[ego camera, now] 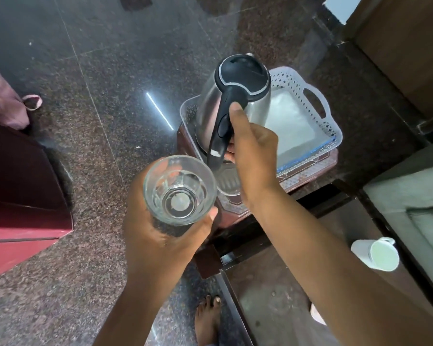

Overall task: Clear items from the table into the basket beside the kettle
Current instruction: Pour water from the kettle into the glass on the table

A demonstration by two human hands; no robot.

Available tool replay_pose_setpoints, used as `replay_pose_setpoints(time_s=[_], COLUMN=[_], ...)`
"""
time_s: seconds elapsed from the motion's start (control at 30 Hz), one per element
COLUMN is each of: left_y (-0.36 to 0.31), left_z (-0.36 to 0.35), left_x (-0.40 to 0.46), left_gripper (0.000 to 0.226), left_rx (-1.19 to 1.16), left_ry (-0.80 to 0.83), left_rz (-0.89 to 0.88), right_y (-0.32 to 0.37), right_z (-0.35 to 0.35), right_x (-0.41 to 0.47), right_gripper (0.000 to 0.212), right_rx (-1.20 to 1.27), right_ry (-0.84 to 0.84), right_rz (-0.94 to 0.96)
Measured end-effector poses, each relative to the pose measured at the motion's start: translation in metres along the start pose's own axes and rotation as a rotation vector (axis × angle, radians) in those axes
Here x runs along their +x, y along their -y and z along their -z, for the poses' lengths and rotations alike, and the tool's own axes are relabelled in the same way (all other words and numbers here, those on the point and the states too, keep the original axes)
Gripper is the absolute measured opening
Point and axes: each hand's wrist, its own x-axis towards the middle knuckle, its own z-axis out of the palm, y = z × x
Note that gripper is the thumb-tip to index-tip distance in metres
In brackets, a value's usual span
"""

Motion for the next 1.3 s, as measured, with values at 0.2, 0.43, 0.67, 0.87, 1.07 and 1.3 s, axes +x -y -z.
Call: replay_pose_setpoints(time_s=[0.2, 0.43, 0.67, 0.87, 1.07, 1.3], left_y=[0.005, 0.007, 0.008, 0.011, 0.010, -0.009], left_z=[0.006, 0.011, 0.013, -0.002, -0.015, -0.036], left_x=[0.004, 0.010, 0.016, 0.022, 0.018, -0.006], left_gripper=[0.084, 0.081, 0.082, 0.079, 0.081, 0.082], left_rx=[0.086, 0.078, 0.060, 0.033, 0.076, 0.130], left_ry=[0.005, 0.027, 0.091, 0.154, 0.167, 0.234], left_rz=[-0.007, 0.003, 0.040, -0.043, -0.115, -0.162], right_y=[-0.010, -0.022, -0.019, 0.005, 0.043, 0.078], right_z=[-0.028, -0.035, -0.016, 0.016, 0.073, 0.163], right_x=[0.006, 0.011, 0.011, -0.005, -0.036, -0.086], right_gripper=[0.050, 0.065, 0.070, 0.066, 0.066, 0.065], right_rx=[0.270, 0.146, 0.051, 0.065, 0.084, 0.051], right_ry=[0.052, -0.183, -0.135, -0.028, 0.086, 0.076], right_rz=[-0.139, 0.043, 0.136, 0.225, 0.322, 0.275])
